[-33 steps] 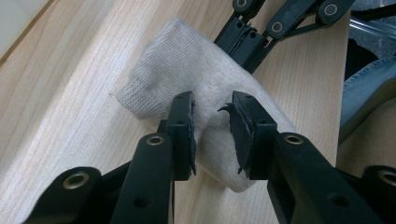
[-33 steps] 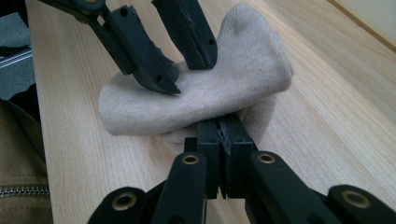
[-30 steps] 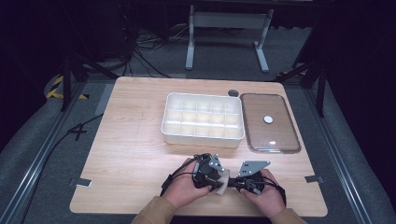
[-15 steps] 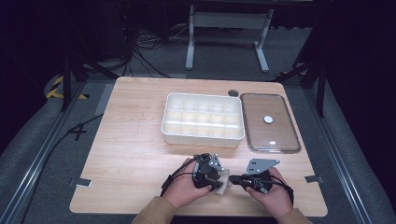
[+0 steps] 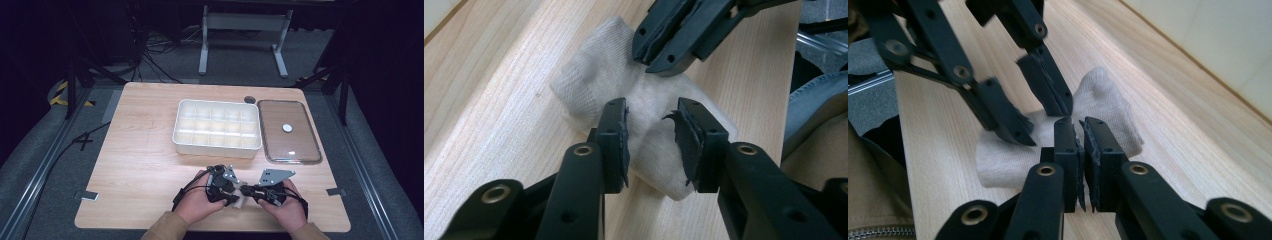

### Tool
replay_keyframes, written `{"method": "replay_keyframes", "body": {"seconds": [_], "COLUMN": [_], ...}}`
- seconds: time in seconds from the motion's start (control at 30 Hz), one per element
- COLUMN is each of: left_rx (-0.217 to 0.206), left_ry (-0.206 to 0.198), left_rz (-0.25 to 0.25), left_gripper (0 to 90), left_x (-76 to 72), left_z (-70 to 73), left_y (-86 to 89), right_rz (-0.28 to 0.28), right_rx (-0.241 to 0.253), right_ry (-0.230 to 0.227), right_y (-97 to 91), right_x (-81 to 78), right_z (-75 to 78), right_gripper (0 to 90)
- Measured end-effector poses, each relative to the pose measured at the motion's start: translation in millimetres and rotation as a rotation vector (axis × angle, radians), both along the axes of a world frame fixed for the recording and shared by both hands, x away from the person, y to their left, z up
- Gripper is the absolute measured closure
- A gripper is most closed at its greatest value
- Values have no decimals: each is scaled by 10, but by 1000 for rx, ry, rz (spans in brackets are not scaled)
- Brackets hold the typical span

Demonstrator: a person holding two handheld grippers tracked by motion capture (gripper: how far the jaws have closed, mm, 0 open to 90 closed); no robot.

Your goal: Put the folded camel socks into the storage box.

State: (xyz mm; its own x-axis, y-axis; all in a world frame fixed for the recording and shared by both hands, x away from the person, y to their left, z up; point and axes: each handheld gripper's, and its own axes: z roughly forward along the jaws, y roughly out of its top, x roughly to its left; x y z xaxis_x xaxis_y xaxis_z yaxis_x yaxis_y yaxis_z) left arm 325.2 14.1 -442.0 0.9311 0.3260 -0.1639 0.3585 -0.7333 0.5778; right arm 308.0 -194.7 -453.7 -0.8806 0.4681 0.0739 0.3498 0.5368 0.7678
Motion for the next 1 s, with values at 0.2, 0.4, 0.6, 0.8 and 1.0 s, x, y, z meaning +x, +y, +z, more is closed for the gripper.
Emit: {"method": "replay_keyframes", "body": {"seconds": [0.2, 0.4, 0.6, 0.8, 1.0], "left_rx": [-41, 14, 24, 37, 22], "left_ry": [33, 33, 31, 32, 42], "left_rz": [10, 0, 6, 5, 0], "left_gripper": [625, 625, 622, 620, 612], "left_x": [25, -11, -20, -14, -9], "left_z": [27, -23, -50, -56, -71], "left_y": [119, 82, 84, 86, 93], "right_rz": [3, -2, 3, 31, 56], "right_rx": [-27, -18, -4, 11, -27], "right_ry": [13, 25, 17, 32, 56], "right_y": [-11, -20, -26, 0, 24], "right_x": [17, 30, 20, -6, 14], "right_z": [-59, -63, -11, 3, -73], "right_gripper": [832, 801, 647, 575, 517]}}
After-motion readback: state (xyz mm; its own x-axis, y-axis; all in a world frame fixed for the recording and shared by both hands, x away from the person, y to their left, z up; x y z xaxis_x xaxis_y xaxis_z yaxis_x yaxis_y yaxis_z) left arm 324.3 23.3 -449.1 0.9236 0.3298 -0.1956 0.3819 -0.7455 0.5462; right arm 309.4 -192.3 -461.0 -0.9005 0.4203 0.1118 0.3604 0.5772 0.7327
